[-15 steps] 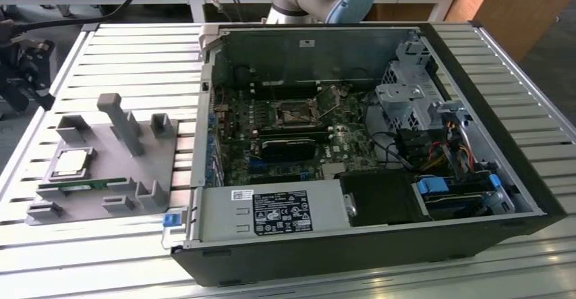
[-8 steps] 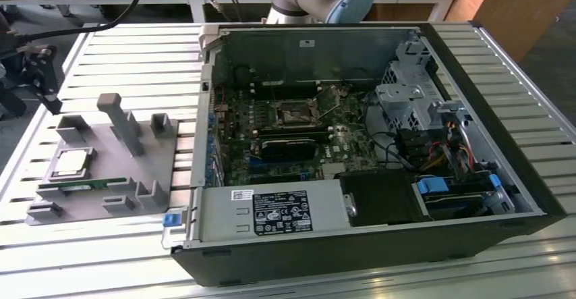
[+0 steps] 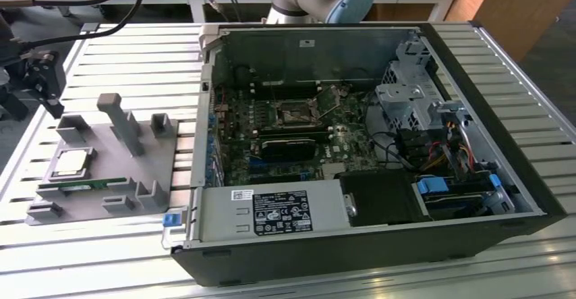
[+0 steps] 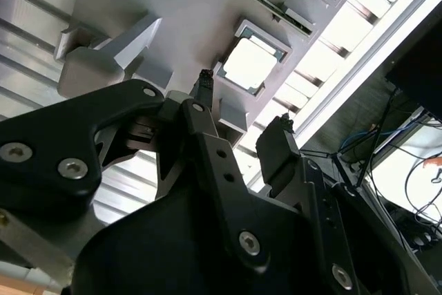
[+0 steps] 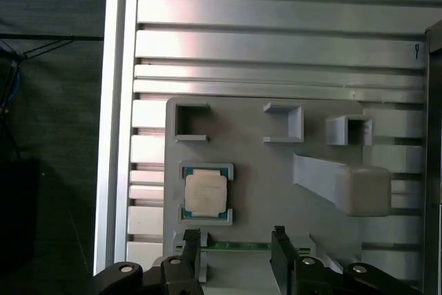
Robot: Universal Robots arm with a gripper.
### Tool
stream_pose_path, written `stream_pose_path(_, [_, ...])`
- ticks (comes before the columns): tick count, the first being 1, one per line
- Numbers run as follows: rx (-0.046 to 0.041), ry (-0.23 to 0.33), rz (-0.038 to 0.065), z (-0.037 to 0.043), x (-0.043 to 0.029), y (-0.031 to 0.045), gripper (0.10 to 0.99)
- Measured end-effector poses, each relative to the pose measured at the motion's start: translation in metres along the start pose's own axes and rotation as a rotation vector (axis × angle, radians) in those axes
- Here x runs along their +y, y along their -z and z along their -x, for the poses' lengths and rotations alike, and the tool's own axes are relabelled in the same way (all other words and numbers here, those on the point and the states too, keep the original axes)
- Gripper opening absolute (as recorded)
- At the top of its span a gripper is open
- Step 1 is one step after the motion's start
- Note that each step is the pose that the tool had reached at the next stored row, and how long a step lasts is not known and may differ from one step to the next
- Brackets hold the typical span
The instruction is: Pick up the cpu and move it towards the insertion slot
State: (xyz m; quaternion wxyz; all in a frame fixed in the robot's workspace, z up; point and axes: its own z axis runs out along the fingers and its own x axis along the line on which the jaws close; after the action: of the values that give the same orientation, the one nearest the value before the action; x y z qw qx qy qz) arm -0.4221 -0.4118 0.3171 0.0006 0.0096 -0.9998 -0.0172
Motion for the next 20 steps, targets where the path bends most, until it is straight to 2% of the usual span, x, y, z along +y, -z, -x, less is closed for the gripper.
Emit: stream_pose_path(20, [0.0,0.0,0.0,-0.0024,-0.0003,-0.0099,0.529])
